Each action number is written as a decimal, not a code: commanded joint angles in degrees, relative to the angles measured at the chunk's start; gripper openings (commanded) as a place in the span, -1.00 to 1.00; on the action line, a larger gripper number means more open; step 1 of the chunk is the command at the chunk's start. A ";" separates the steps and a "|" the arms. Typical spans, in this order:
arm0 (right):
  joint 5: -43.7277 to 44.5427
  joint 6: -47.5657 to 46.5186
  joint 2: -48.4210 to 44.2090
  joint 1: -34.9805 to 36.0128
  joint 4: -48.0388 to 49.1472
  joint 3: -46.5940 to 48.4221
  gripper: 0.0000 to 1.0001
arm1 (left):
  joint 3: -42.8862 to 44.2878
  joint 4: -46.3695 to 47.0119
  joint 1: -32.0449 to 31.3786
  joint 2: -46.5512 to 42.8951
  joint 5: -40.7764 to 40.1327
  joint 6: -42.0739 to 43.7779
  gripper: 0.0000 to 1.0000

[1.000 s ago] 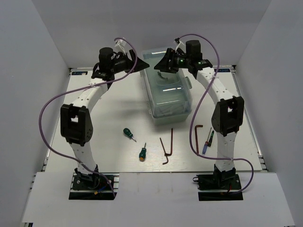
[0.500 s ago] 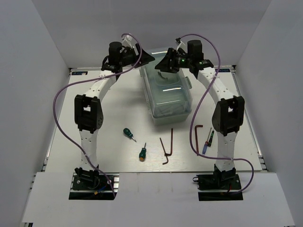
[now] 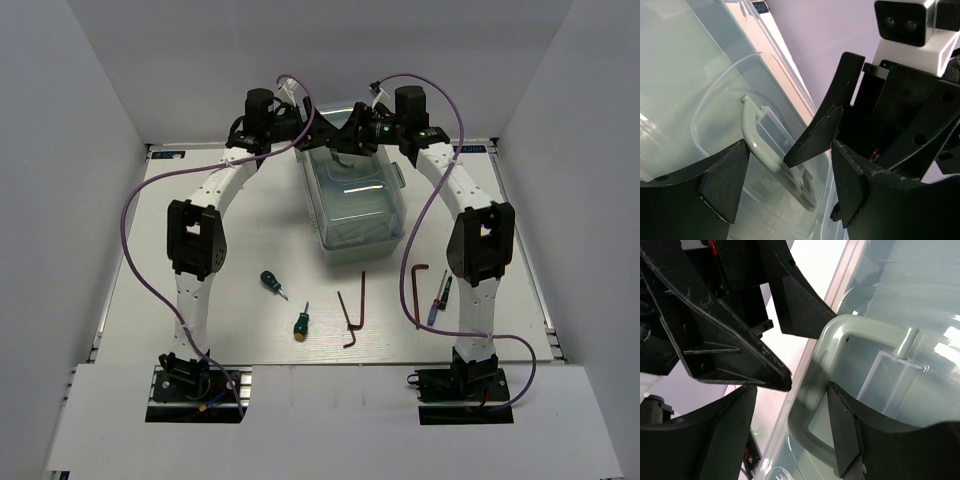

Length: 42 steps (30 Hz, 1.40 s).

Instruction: Sort the tools into containers

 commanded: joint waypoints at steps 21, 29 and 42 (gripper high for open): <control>22.67 -33.30 -28.97 -12.05 -14.85 -21.46 0.42 | 3.19 -18.99 -2.65 1.04 -6.43 4.04 0.14; 7.57 -31.89 -9.65 -18.04 -23.47 -11.45 0.53 | 2.94 -22.86 -4.85 2.28 -10.73 4.04 -0.40; -2.01 -24.69 6.10 -20.15 -15.21 -3.70 0.59 | 1.27 -23.47 -4.85 0.17 -11.88 4.04 -0.72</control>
